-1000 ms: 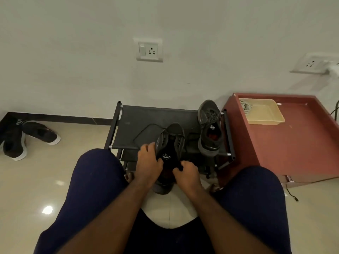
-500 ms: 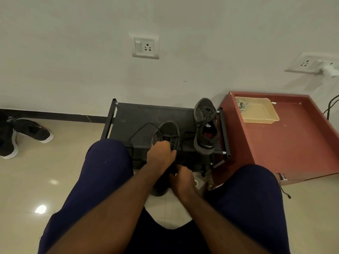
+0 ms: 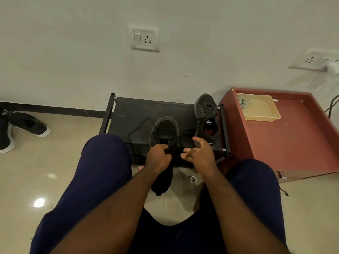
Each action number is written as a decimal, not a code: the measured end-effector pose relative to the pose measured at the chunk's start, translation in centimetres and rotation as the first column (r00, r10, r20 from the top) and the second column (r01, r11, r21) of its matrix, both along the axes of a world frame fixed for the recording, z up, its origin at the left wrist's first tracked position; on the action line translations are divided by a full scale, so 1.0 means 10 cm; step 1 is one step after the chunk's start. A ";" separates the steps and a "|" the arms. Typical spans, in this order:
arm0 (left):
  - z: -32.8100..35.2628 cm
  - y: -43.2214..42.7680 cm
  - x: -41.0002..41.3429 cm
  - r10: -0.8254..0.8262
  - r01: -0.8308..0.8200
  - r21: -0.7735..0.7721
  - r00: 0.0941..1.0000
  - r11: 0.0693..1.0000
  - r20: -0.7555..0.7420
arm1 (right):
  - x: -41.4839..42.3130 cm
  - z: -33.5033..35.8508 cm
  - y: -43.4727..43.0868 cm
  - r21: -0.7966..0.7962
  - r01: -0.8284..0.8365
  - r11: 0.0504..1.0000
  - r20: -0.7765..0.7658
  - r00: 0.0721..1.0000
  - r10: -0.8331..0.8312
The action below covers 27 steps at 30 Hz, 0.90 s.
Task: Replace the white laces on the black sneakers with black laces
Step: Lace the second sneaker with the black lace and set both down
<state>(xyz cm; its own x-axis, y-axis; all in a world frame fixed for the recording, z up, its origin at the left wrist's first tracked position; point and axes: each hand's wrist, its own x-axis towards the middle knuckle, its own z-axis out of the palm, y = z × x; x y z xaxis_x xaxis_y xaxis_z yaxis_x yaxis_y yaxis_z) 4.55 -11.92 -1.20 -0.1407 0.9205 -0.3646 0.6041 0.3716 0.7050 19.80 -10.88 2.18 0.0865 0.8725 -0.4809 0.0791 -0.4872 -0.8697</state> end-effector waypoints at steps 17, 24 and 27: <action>-0.08 0.02 -0.12 -0.069 0.068 0.082 0.998 0.994 0.012 | -0.20 -0.24 0.35 0.097 -0.031 0.995 0.048 0.998 0.027; -0.17 0.06 -0.07 -0.136 0.139 0.071 0.990 0.988 -0.042 | -0.28 -0.31 0.40 0.176 0.015 0.984 0.055 0.998 -0.025; -0.21 0.08 -0.05 -0.158 0.162 0.066 0.985 0.984 -0.070 | -0.29 -0.37 0.43 0.203 0.026 0.979 0.131 0.990 -0.053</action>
<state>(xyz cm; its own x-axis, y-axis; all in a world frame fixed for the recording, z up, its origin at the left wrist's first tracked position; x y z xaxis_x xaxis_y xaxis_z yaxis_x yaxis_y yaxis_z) 4.07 -11.08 -3.27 -0.0104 0.9564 -0.2920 0.6965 0.2165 0.6842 16.88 -6.57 -1.50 0.1753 0.9443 -0.2784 0.1870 -0.3096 -0.9323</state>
